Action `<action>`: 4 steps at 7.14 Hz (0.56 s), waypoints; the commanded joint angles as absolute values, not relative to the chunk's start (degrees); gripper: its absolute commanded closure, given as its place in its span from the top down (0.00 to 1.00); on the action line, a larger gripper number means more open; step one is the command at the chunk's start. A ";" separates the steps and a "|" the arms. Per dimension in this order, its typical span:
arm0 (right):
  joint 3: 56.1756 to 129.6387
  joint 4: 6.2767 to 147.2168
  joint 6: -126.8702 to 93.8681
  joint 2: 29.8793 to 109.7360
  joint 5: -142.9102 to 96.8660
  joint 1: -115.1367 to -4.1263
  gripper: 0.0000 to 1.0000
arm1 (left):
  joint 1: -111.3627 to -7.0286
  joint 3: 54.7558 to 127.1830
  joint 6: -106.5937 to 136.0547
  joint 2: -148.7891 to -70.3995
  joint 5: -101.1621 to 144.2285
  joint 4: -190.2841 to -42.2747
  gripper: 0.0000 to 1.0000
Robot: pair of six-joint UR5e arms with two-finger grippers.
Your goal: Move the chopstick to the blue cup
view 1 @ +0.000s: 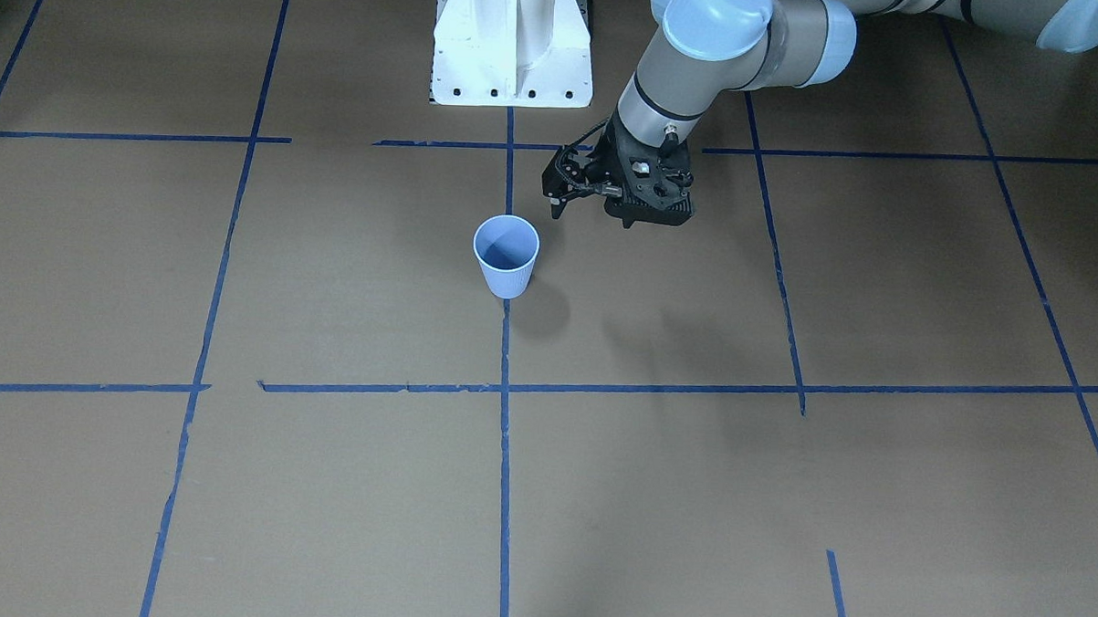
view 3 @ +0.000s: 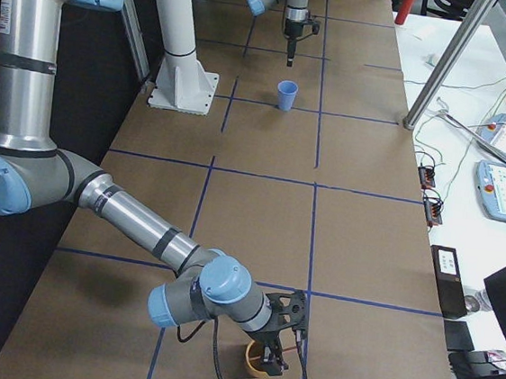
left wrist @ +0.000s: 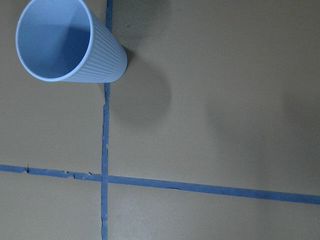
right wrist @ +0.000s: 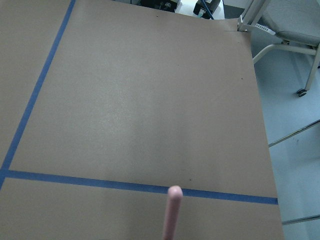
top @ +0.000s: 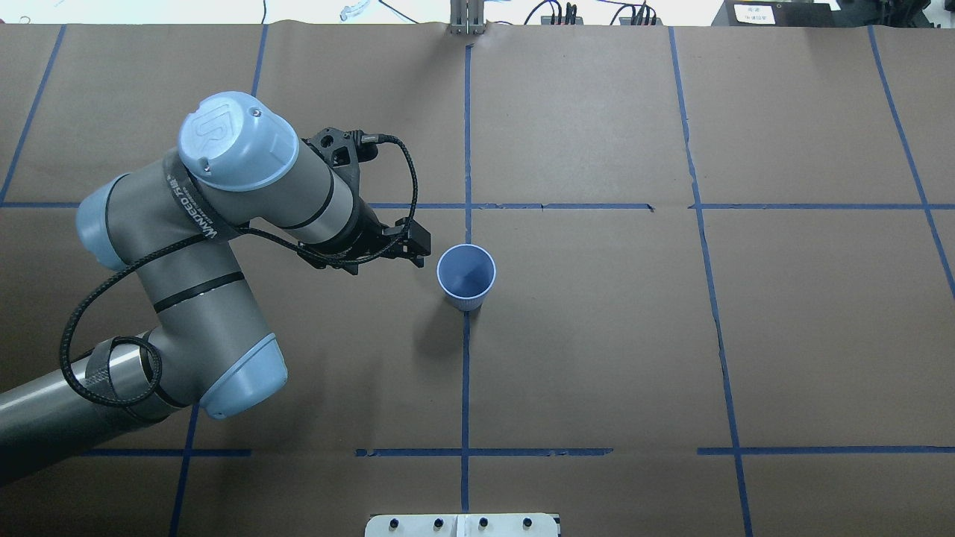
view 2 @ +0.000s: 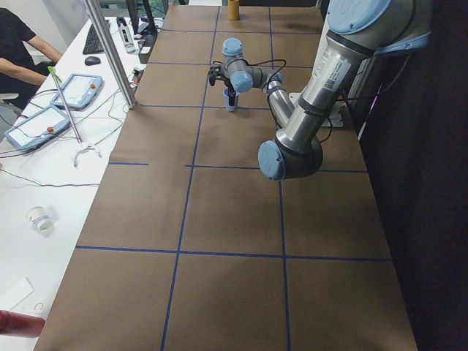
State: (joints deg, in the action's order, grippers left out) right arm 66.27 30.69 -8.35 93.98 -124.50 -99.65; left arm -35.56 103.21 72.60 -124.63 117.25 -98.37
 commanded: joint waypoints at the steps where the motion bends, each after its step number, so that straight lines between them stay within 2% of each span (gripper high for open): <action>1: 65.21 28.92 -10.89 93.25 -124.45 -99.58 0.94 | -35.68 103.53 72.60 -124.54 117.25 -98.35 1.00; 4: 65.13 29.00 -11.51 93.16 -124.54 -99.49 0.81 | -35.68 103.54 72.60 -124.45 117.25 -98.35 1.00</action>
